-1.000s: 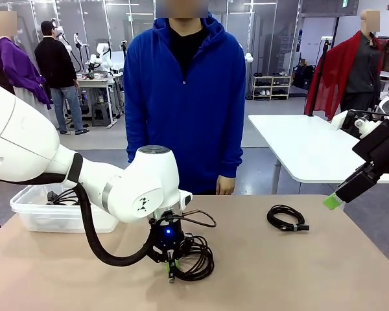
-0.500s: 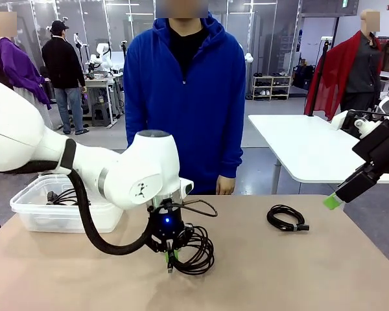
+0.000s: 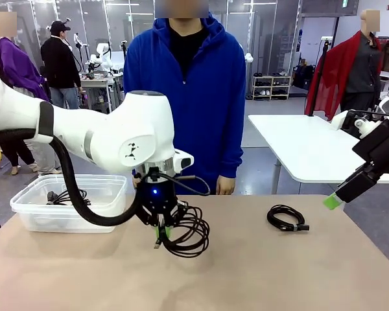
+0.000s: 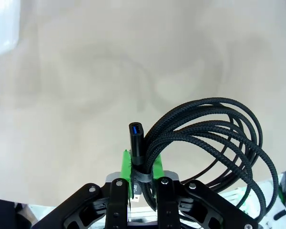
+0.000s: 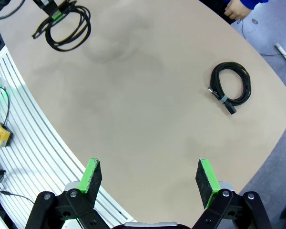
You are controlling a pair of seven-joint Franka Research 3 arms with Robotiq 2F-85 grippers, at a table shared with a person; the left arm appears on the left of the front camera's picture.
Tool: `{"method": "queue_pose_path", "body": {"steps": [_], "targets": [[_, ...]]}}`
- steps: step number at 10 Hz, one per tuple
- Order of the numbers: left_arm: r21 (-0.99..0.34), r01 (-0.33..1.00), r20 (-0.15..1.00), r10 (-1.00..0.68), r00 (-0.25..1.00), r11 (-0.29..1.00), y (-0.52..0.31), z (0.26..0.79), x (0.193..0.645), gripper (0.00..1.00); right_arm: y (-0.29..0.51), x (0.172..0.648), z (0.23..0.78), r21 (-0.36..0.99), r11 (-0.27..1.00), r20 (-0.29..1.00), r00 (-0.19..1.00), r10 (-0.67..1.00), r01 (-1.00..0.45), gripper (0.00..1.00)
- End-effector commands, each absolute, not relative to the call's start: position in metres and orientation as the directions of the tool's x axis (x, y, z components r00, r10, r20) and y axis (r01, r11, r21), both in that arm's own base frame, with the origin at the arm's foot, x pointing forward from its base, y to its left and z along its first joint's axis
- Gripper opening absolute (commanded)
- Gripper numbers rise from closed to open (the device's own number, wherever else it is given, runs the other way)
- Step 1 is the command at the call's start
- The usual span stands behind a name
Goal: Organize and store the cables.
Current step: Place the USB Extension Cable into the Organizing box.
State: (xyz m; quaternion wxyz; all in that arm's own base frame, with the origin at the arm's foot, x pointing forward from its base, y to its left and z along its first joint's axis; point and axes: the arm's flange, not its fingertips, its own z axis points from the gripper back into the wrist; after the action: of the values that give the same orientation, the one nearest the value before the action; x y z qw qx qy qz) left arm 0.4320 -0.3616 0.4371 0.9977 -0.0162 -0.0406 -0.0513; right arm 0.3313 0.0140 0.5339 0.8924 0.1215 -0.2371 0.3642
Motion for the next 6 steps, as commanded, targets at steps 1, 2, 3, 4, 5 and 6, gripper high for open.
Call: {"method": "queue_pose_path", "body": {"steps": [1, 2, 3, 4, 5, 6], "targets": [[-0.004, 0.141, 0.124, -0.139, 0.982, 0.990, -0.3563, 0.4403, 0.4391, 0.12, 0.0135, 0.3313, 0.5332, 0.036, 0.710, 0.500, 0.628, 0.596, -0.703, 1.00], [-0.005, 0.143, 0.137, -0.141, 0.980, 0.990, -0.3564, 0.4426, 0.4386, 0.12, 0.0135, 0.3313, 0.5332, 0.036, 0.710, 0.500, 0.628, 0.596, -0.703, 1.00], [-0.015, 0.162, 0.153, -0.158, 0.976, 0.987, -0.3576, 0.4451, 0.4367, 0.12, 0.0135, 0.3313, 0.5332, 0.036, 0.710, 0.500, 0.628, 0.596, -0.703, 1.00], [-0.012, 0.127, 0.110, -0.125, 0.986, 0.992, -0.3551, 0.4424, 0.4399, 0.12, 0.0135, 0.3313, 0.5332, 0.036, 0.710, 0.500, 0.628, 0.596, -0.703, 1.00], [-0.012, 0.127, 0.110, -0.125, 0.986, 0.992, -0.3551, 0.4424, 0.4399, 0.12, 0.0135, 0.3313, 0.5332, 0.036, 0.710, 0.500, 0.628, 0.596, -0.703, 1.00], [-0.012, 0.127, 0.110, -0.125, 0.986, 0.992, -0.3551, 0.4424, 0.4399, 0.12, 0.0135, 0.3313, 0.5332, 0.036, 0.710, 0.500, 0.628, 0.596, -0.703, 1.00]]}}
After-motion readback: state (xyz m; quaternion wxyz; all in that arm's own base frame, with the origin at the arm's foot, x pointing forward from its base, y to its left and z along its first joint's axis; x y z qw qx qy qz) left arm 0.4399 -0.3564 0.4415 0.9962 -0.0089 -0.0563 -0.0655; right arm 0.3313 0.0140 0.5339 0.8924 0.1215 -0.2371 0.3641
